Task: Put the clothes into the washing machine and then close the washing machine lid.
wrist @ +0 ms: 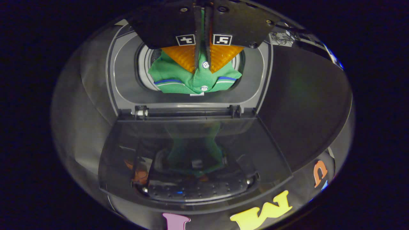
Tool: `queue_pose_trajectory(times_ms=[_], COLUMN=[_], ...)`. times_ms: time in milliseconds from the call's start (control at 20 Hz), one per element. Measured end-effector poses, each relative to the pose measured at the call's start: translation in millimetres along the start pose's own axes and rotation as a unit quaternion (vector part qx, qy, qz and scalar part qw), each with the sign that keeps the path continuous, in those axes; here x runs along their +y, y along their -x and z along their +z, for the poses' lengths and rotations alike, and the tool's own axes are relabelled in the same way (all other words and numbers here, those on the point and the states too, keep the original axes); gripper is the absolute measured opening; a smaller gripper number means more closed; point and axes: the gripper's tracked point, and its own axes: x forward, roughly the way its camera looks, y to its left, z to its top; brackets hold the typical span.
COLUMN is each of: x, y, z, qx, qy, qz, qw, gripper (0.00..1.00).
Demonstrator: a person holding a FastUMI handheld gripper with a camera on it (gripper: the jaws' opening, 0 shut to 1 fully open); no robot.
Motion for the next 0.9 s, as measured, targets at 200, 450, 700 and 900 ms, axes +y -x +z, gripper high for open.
queue_pose_trajectory(times_ms=[200,450,700,900], x=[-5,-8,-10,-8], y=[-15,-27,-29,-27], z=[-16,-35,-36,-38], qx=[0.033,0.075,0.089,0.095], qy=[-0.014,-0.039,-0.037,-0.032], qz=[-0.010,-0.020,-0.032,-0.022], qw=[0.999,0.996,0.995,0.995], gripper=[0.07,0.07,0.08,0.15])
